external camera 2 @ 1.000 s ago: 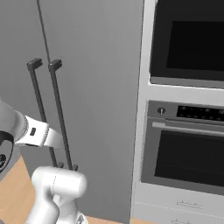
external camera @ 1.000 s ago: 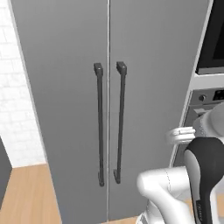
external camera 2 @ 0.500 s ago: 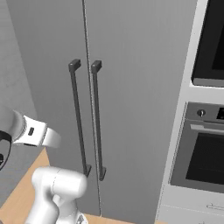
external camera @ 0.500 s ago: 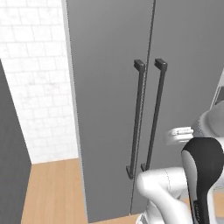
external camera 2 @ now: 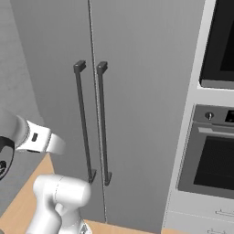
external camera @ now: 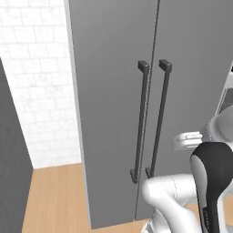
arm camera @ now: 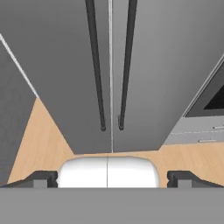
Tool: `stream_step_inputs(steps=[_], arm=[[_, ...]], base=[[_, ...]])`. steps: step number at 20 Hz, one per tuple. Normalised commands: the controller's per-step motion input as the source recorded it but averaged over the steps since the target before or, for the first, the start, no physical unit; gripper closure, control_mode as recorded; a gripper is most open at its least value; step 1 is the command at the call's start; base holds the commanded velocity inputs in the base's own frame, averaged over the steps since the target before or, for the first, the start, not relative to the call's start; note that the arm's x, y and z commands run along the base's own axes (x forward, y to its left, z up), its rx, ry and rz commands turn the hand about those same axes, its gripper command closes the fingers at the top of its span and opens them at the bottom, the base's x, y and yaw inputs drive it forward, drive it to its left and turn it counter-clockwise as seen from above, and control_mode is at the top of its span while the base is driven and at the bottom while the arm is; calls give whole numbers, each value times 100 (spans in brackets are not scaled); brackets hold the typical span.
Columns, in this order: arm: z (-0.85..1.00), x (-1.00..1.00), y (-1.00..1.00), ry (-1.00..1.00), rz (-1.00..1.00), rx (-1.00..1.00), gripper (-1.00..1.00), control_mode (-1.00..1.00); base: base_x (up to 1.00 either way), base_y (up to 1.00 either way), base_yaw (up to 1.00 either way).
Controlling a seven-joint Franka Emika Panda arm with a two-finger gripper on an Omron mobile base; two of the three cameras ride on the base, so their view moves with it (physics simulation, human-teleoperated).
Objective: Grab a lemon wedge from the fridge and one ice cube from the ice bowl, and put them in the glass of lemonade.
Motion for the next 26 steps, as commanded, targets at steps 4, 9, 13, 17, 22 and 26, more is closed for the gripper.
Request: stream_step_inputs(steps=[4,9,13,17,22,26], arm=[[0,0,0,0,0,0,-100,100],[0,0,0,0,0,0,-100,100],[0,9,0,0,0,0,-100,-100],[0,14,-11,0,0,0,-100,-100],[0,20,-32,-4,0,0,-100,-100],[0,17,-15,-9,0,0,-100,-100]], base=[[-46,0,2],[-25,0,1],[0,0,0],[0,0,0],[0,0,0],[0,0,0]])
